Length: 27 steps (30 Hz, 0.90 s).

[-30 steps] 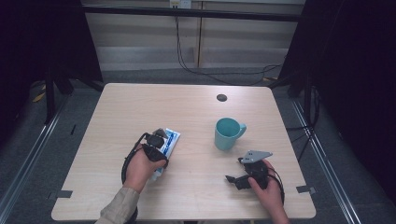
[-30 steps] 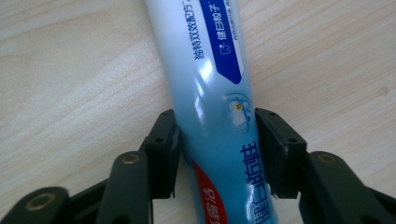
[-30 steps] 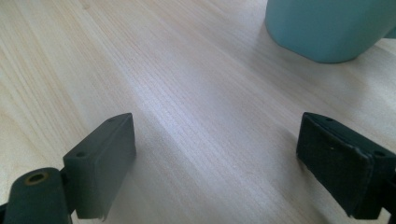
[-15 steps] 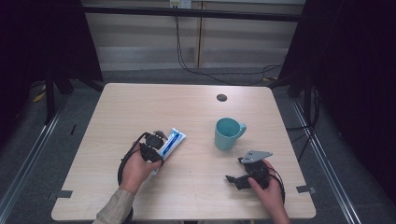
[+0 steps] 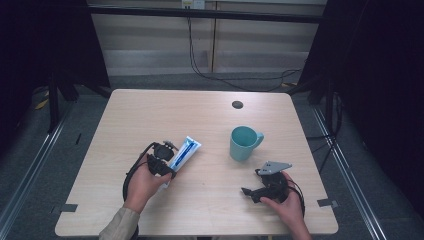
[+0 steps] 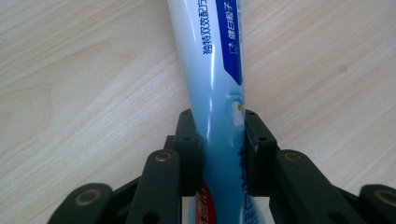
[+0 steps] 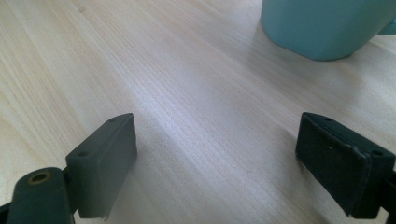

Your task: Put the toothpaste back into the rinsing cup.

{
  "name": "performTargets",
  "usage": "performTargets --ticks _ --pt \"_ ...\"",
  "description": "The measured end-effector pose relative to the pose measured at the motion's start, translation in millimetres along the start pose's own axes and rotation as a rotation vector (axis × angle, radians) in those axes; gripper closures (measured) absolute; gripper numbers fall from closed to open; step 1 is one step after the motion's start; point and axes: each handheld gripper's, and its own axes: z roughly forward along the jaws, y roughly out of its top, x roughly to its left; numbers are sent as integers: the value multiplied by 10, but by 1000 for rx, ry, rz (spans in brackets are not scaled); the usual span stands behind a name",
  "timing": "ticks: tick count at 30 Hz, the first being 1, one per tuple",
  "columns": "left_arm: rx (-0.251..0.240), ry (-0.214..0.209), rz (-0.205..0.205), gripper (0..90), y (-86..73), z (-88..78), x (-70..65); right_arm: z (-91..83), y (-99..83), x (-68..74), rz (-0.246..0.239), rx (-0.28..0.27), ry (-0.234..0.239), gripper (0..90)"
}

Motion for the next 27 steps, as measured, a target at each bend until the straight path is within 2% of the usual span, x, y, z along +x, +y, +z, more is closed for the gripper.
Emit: performTargets --ticks 1,4,7,14,15,16,20,27 --pt "-5 1 4 717 2 -6 -10 -6 3 -4 13 -1 3 131" --pt "-19 -14 9 717 15 -49 -27 -24 22 -29 62 -30 52 132" --pt "-42 -18 14 718 25 -88 -57 -48 67 -18 83 -63 75 133" --pt "-94 -43 26 719 54 -162 -153 -46 180 48 124 -103 130 135" --pt "-98 -44 43 719 59 -174 -157 -46 200 52 131 -107 142 136" --pt "-104 -49 35 719 61 -177 -177 -50 222 51 136 -108 149 137" --pt "-138 -66 45 720 70 -207 -211 -78 313 40 177 -138 183 148" --pt "-191 -78 56 721 81 -292 -281 -131 479 56 217 -185 208 182"
